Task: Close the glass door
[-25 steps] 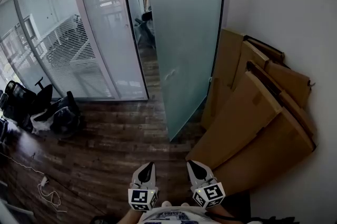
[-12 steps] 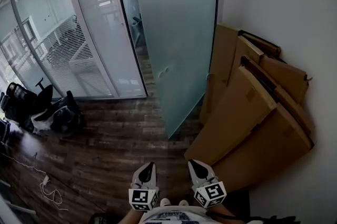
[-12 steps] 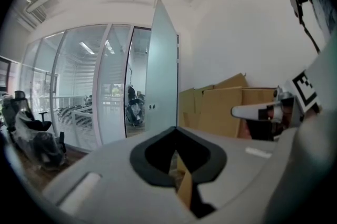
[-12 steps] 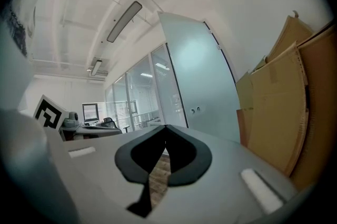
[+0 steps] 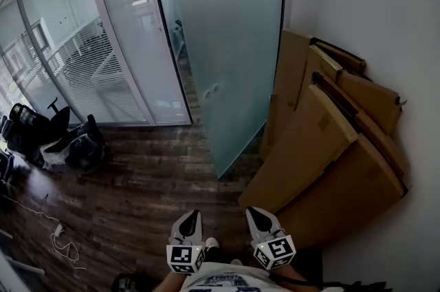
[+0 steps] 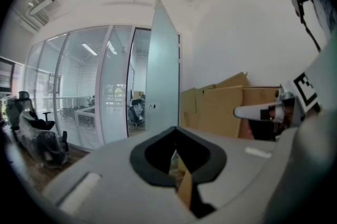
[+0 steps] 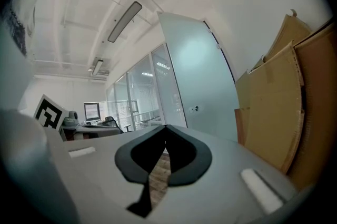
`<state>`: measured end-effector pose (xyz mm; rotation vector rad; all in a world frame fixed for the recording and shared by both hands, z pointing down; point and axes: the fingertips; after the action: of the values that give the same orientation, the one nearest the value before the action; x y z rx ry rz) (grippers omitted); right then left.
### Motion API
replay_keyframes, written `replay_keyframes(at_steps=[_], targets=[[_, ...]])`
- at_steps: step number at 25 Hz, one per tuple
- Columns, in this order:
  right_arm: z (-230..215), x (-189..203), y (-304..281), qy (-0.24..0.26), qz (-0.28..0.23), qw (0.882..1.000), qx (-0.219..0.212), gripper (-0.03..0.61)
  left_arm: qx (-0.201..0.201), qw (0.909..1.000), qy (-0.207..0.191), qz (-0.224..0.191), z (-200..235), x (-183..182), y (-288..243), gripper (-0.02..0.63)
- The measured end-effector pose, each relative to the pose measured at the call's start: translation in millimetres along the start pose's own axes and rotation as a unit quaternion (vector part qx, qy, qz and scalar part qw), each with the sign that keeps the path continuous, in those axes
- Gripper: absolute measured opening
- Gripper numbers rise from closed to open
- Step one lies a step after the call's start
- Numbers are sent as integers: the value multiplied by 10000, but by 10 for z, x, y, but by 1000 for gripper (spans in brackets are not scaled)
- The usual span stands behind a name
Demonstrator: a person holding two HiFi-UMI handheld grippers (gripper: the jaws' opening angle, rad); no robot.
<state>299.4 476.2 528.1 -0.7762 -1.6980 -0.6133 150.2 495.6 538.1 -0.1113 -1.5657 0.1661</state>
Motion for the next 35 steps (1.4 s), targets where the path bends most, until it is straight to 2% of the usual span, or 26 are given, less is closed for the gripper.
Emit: replay_keyframes(at_steps=[9,16,28,35], targets=[[-109,46,-81,-14,-1,10000,47,8,-17,10000,-7,32,44,58,-136,2],[-333,53,-338,-4,24,9999,139,8,20,10000,15,63,167,53,-492,2],[-608,51,-1146,-61,206,9995,215,8,58,9998,75,182,646,-60,-1238,2],[-731,-11,-1690,-26,276,9993,238,8,-48,9997,104,214,1094,-88,-1654,2]])
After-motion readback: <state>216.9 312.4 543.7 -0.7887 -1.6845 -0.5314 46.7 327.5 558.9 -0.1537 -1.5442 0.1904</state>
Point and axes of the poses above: the fingertips, and each gripper's own axes: y backward along the fingers, z to its left, x out of its underside, and after that the axes turned 11 degrees about -x, right-handed
